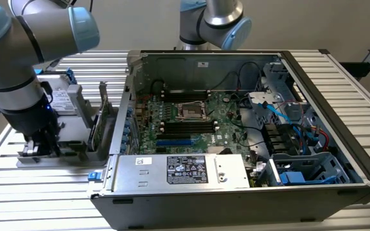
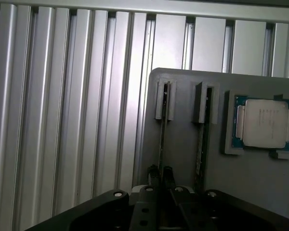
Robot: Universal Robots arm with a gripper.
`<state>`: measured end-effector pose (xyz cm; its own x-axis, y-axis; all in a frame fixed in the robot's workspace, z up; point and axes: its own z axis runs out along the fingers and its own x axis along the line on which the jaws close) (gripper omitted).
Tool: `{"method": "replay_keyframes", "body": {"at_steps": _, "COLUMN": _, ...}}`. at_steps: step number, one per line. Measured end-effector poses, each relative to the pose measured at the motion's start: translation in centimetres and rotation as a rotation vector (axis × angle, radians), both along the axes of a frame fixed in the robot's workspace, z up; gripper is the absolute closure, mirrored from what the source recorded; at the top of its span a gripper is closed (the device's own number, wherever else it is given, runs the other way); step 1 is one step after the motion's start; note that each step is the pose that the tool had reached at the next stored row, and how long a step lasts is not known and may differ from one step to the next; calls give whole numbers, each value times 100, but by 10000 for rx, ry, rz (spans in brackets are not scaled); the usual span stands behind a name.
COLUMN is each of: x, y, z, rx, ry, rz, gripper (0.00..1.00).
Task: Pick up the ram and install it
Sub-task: 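Pick up the ram and move it above insertion slot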
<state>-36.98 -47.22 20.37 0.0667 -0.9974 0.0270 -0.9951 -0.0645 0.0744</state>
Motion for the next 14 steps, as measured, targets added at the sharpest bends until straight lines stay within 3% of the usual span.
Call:
{"method": "replay_keyframes", "body": {"at_steps": 7, "x": 3, "y": 0, "z": 112, "rx": 41, "ry": 1, "rz": -21, "gripper": 86}}
{"method": "replay_keyframes", "body": {"at_steps": 14, "x": 10, "y": 0, "z": 300, "rx": 90, "ry": 23, "rz": -21, "gripper": 86}}
